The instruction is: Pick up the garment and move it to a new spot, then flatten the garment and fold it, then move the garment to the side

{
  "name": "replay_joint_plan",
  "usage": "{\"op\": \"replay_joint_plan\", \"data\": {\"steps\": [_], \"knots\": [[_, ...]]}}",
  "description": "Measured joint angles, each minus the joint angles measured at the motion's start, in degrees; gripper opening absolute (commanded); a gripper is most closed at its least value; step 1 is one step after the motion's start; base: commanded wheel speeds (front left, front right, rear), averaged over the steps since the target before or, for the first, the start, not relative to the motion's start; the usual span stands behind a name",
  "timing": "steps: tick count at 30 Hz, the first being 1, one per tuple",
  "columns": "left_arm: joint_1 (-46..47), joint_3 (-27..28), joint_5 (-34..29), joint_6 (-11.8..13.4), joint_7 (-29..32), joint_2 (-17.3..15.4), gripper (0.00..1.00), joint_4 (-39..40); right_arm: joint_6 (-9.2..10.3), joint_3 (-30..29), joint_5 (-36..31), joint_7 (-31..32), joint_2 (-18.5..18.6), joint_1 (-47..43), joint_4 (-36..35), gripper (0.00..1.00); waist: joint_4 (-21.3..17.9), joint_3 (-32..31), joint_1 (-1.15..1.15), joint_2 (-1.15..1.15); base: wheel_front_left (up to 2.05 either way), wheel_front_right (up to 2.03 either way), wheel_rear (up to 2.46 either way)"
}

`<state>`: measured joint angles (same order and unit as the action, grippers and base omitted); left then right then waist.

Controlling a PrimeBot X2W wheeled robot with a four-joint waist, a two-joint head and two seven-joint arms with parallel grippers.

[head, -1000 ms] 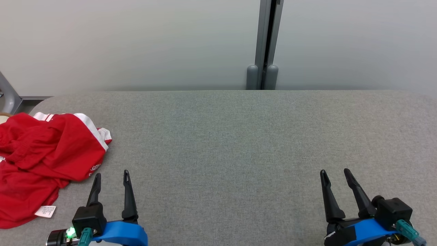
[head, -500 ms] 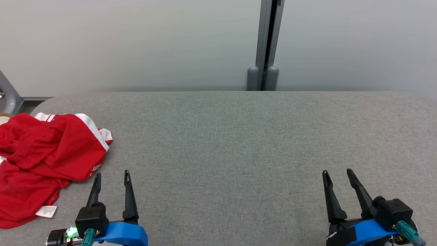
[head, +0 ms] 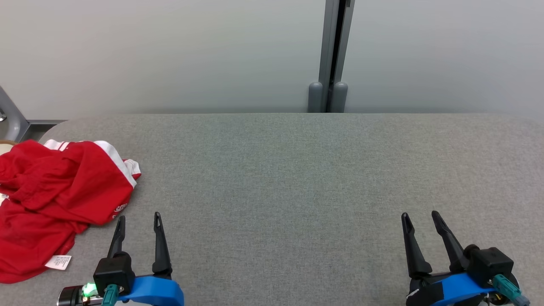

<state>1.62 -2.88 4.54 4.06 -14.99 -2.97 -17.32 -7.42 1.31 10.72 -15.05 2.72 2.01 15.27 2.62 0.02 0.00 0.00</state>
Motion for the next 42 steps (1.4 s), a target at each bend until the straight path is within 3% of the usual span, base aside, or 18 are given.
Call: {"op": "replay_joint_plan", "data": {"steps": [15,42], "knots": [[0.62,0.37,0.33,0.44,0.0,-0.56,1.0,0.37,-0.01,0.55,0.66,-0.02,0.02,0.0,-0.19,1.0,4.34,0.33,0.0,0.0,0.0,0.0,0.0],[0.61,3.03,1.27,1.48,0.0,-2.41,1.0,1.4,-0.05,1.43,0.91,-0.09,0.02,-0.36,-0.23,1.0,21.01,1.27,0.0,0.0,0.0,0.0,0.0]]}}
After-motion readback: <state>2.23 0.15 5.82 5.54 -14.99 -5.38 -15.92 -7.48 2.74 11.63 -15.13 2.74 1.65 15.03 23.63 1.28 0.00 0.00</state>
